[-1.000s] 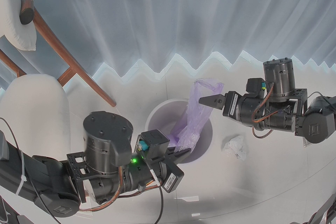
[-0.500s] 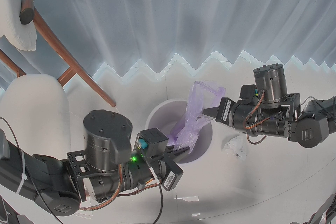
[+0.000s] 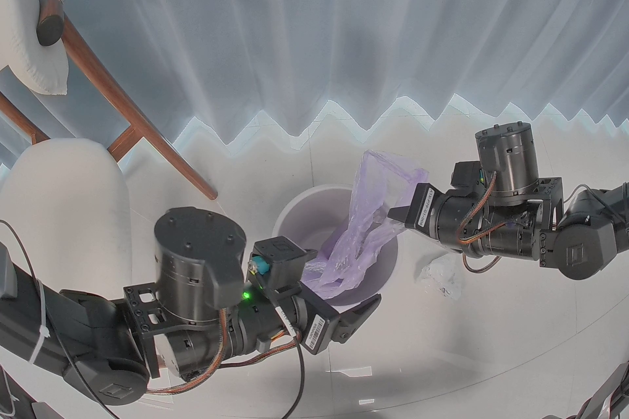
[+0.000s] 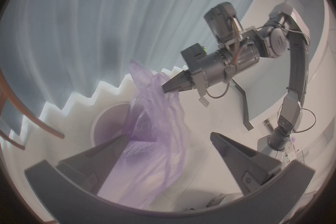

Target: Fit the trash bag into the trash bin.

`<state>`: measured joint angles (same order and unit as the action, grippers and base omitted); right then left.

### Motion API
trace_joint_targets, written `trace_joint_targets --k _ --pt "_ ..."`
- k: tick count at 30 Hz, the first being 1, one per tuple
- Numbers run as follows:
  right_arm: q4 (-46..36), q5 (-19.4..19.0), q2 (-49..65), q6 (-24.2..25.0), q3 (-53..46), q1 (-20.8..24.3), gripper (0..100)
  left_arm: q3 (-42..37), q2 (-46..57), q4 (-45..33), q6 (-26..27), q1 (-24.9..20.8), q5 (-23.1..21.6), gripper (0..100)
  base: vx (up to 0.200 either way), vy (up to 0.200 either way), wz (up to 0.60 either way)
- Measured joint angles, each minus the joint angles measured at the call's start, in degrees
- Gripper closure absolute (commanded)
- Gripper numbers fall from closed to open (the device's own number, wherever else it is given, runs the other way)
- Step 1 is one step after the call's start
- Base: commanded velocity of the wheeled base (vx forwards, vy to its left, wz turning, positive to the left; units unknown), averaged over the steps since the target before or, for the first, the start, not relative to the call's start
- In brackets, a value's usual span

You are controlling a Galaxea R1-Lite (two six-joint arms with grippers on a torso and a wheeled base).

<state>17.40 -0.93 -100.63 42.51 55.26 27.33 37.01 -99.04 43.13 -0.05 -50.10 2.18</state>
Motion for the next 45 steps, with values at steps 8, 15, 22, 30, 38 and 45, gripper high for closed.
trace_joint_targets --k 8,15,22,30,38,45 --pt "6.0 -0.1 0.9 -0.8 -4.5 0.0 100 -1.3 1.6 -0.1 -2.5 2.0 1.0 0 0.0 0.0 0.0" --pt "10.5 -0.1 1.3 -1.2 -8.0 0.0 100 -4.4 3.5 -0.2 -2.7 6.2 0.6 0 0.0 0.0 0.0" --pt "10.6 0.0 1.7 -1.2 -8.3 0.0 100 -7.9 5.8 -0.2 -2.7 8.3 0.5 0 0.0 0.0 0.0" --pt "10.1 0.0 2.8 -1.3 -8.4 0.1 100 -8.9 6.8 -0.5 -2.7 11.1 0.4 0 0.0 0.0 0.0" --pt "10.0 0.0 3.5 -1.3 -8.5 0.1 100 -10.6 6.8 -0.7 -2.7 11.7 -0.6 0 0.0 0.0 0.0" --pt "9.8 0.0 4.7 -1.4 -9.1 0.3 100 -8.5 5.4 -0.5 -2.5 14.1 -0.8 0 0.0 0.0 0.0"
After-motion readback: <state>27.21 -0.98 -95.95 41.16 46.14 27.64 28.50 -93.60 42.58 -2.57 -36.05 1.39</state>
